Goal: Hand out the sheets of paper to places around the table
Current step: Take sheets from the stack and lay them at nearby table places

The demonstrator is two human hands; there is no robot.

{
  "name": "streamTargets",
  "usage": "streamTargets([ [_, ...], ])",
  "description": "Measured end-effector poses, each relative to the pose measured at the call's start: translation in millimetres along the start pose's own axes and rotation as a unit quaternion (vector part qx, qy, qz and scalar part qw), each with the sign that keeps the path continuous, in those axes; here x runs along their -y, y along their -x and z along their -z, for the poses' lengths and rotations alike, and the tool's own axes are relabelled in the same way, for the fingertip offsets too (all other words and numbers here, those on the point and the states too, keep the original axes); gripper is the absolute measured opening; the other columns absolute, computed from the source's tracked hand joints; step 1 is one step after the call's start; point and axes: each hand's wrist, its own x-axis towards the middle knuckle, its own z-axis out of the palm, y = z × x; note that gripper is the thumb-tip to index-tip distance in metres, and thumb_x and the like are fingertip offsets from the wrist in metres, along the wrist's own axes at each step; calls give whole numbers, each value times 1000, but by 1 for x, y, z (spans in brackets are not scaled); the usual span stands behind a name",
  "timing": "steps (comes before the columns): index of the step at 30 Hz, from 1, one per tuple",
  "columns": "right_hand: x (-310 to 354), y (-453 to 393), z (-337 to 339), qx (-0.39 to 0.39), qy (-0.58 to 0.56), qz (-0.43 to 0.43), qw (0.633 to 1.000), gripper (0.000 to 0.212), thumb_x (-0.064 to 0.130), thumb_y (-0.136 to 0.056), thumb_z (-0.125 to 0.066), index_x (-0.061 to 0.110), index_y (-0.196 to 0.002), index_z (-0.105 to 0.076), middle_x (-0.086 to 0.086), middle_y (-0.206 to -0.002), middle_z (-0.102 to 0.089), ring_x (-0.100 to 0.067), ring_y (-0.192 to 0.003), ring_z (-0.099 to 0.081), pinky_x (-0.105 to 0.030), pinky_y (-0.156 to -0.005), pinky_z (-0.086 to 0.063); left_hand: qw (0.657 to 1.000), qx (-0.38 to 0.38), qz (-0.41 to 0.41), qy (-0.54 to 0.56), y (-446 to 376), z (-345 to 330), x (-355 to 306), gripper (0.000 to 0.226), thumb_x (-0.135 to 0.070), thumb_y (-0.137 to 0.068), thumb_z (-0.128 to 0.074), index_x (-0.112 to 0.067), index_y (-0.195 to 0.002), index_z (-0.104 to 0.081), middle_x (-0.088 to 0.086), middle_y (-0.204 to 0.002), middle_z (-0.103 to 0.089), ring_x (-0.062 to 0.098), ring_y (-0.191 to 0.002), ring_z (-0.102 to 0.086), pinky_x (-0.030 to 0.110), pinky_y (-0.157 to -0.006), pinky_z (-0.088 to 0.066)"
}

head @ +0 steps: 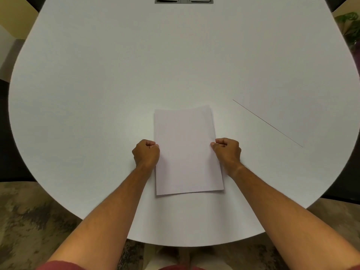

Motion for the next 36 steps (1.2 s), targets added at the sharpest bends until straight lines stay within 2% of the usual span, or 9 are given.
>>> streamTargets([
  [4, 3, -2, 1, 9, -35, -14, 999, 7, 15, -85, -74, 13, -91, -70, 7, -81, -65, -10, -79, -61, -10, -63, -43, 1000, 14, 5, 27, -2, 7, -5, 9, -6, -88, -61, -9, -92, -68, 1, -90, -64, 17, -84, -60, 22, -70, -47],
  [7, 8, -1, 0, 25, -57, -19, 998, 16, 14, -85, -74, 6, -99, -72, -3, -94, -69, -16, -85, -64, -22, -75, -53, 998, 24, 24, 49, -4, 17, -8, 8, -8, -87, -60, -5, -84, -66, 7, -81, -62, 20, -73, -57, 24, -62, -50],
  [9, 13, 1, -1, 40, -65, -15, 997, 21, 15, -85, -74, 4, -103, -72, -6, -99, -69, -20, -90, -64, -29, -82, -55, 997, 29, 33, 64, -5, 26, -10, 7, -8, -85, -61, -3, -82, -65, 10, -80, -60, 22, -72, -57, 36, -73, -58],
  [11, 20, 4, -3, 54, -72, -8, 996, 23, 15, -85, -74, 2, -104, -72, -7, -100, -70, -22, -89, -63, -28, -75, -55, 995, 34, 40, 82, -5, 37, -12, 6, -6, -84, -64, -3, -79, -66, 9, -81, -63, 22, -72, -61, 40, -79, -59],
  [15, 35, 8, -6, 89, -87, -10, 992, 14, 11, -83, -76, 5, -95, -72, -9, -97, -70, -24, -86, -64, -29, -71, -55, 989, 49, 44, 129, -4, 68, -16, 11, -4, -83, -70, -8, -73, -68, 4, -85, -70, 16, -74, -69, 20, -57, -56],
  [19, 51, 17, -9, 145, -94, -28, 985, 12, 4, -79, -78, 11, -80, -68, -8, -90, -70, -23, -82, -67, -26, -65, -55, 987, 61, 43, 140, -2, 101, -10, 7, -2, -83, -70, -4, -76, -70, 7, -89, -72, 19, -79, -71, 23, -62, -56],
  [24, 65, 35, -19, 228, -98, -48, 968, 12, 1, -79, -77, 2, -89, -70, -16, -97, -73, -27, -85, -71, -29, -68, -57, 987, 47, 37, 152, -2, 135, 1, 5, -2, -84, -69, -2, -79, -69, 10, -91, -72, 21, -79, -72, 26, -64, -57],
  [29, 78, 61, -39, 246, -96, -39, 964, 20, 1, -80, -77, -4, -98, -70, -19, -103, -73, -29, -89, -71, -30, -70, -57, 985, 41, 19, 168, -6, 172, 14, 5, -1, -83, -70, -1, -79, -70, 11, -90, -72, 21, -78, -71, 24, -62, -57],
  [36, 93, 115, -90, 224, -104, -17, 969, 16, 0, -79, -77, -3, -93, -69, -21, -104, -72, -33, -95, -70, -35, -77, -57, 981, 67, -11, 182, -33, 240, 42, 5, 0, -82, -74, -2, -78, -71, 10, -90, -73, 18, -78, -72, 22, -60, -57],
])
